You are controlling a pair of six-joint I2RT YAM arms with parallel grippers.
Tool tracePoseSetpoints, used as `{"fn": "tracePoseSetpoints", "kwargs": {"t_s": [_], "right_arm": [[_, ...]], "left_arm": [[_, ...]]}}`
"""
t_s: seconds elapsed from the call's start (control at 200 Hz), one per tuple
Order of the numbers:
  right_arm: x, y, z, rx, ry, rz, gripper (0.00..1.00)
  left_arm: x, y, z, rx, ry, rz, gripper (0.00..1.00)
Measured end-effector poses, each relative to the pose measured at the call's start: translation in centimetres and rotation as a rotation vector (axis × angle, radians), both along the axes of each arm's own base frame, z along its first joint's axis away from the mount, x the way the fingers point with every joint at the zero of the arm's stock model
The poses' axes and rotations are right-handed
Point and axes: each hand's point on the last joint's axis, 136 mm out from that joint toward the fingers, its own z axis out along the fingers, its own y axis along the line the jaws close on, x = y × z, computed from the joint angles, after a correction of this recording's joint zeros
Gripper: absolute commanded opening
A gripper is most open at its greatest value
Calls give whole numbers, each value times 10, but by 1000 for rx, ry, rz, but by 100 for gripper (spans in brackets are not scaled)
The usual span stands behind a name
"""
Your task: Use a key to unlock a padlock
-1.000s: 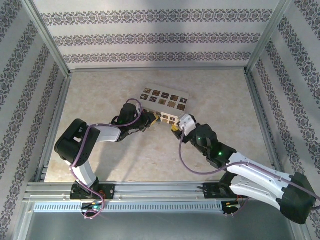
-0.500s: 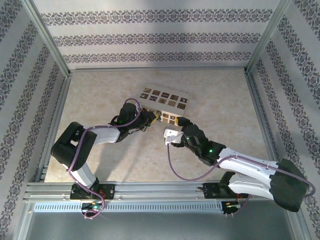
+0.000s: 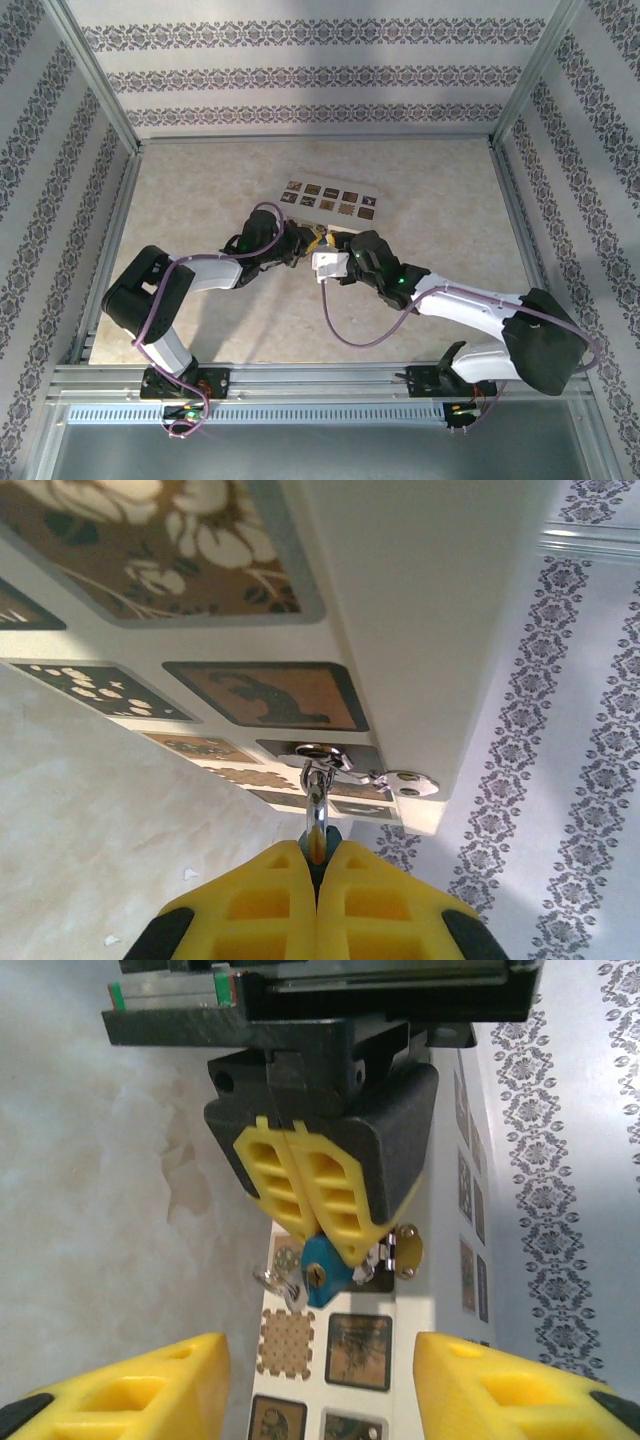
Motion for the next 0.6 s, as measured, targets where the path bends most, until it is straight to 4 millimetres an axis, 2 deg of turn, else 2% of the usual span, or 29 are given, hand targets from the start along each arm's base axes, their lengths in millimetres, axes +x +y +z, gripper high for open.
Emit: {"fn": "tracePoseSetpoints", "kwargs": {"t_s": [0.285,0.6], "right_arm": [[1,5,-14,-32,21,24,36],[4,6,-16,-33,17,17,31]], "left_arm": [[0,0,9,-28,5,12,0],[0,0,9,-31,9,13,0]]}}
